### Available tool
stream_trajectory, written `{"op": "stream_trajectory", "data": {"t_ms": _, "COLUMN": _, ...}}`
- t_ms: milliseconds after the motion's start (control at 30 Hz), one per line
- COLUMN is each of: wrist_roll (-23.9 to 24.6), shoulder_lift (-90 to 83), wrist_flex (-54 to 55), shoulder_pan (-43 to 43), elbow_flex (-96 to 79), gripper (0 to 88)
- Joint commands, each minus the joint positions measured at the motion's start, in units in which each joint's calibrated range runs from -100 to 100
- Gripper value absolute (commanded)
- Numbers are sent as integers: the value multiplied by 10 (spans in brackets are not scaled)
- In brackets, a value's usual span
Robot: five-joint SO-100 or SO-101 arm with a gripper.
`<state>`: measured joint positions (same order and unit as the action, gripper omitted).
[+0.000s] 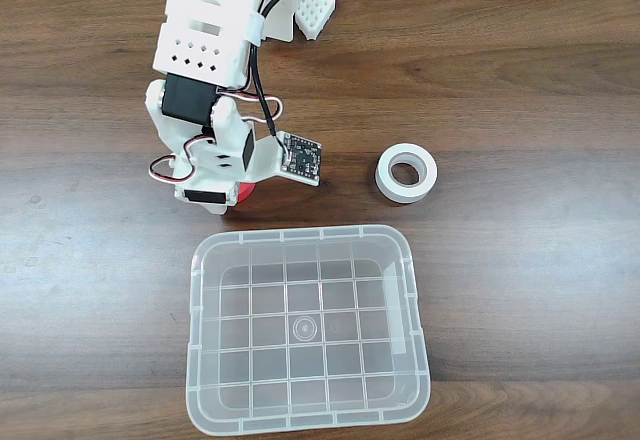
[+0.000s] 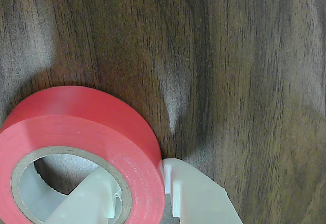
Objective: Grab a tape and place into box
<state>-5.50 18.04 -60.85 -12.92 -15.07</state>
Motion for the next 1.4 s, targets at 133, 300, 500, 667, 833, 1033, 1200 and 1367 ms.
{"op": "stream_trajectory", "data": {"t_ms": 133, "wrist_roll": -1, "shoulder_lift": -63, "wrist_flex": -5, "shoulder_pan": -10, "elbow_flex": 40, "gripper": 24}}
{"op": "stream_trajectory", "data": {"t_ms": 300, "wrist_roll": -2, "shoulder_lift": -144, "wrist_flex": -53, "shoulder_pan": -14, "elbow_flex": 40, "gripper": 24}}
{"op": "stream_trajectory", "data": {"t_ms": 500, "wrist_roll": -2, "shoulder_lift": -267, "wrist_flex": -103, "shoulder_pan": -10, "elbow_flex": 40, "gripper": 24}}
{"op": "stream_trajectory", "data": {"t_ms": 667, "wrist_roll": -3, "shoulder_lift": -374, "wrist_flex": -116, "shoulder_pan": 6, "elbow_flex": 49, "gripper": 24}}
{"op": "stream_trajectory", "data": {"t_ms": 833, "wrist_roll": -3, "shoulder_lift": -424, "wrist_flex": -148, "shoulder_pan": 39, "elbow_flex": 136, "gripper": 24}}
{"op": "stream_trajectory", "data": {"t_ms": 1033, "wrist_roll": 1, "shoulder_lift": -423, "wrist_flex": -170, "shoulder_pan": 77, "elbow_flex": 275, "gripper": 24}}
{"op": "stream_trajectory", "data": {"t_ms": 1200, "wrist_roll": 4, "shoulder_lift": -366, "wrist_flex": -148, "shoulder_pan": 113, "elbow_flex": 331, "gripper": 24}}
{"op": "stream_trajectory", "data": {"t_ms": 1367, "wrist_roll": 23, "shoulder_lift": -254, "wrist_flex": -136, "shoulder_pan": 125, "elbow_flex": 421, "gripper": 24}}
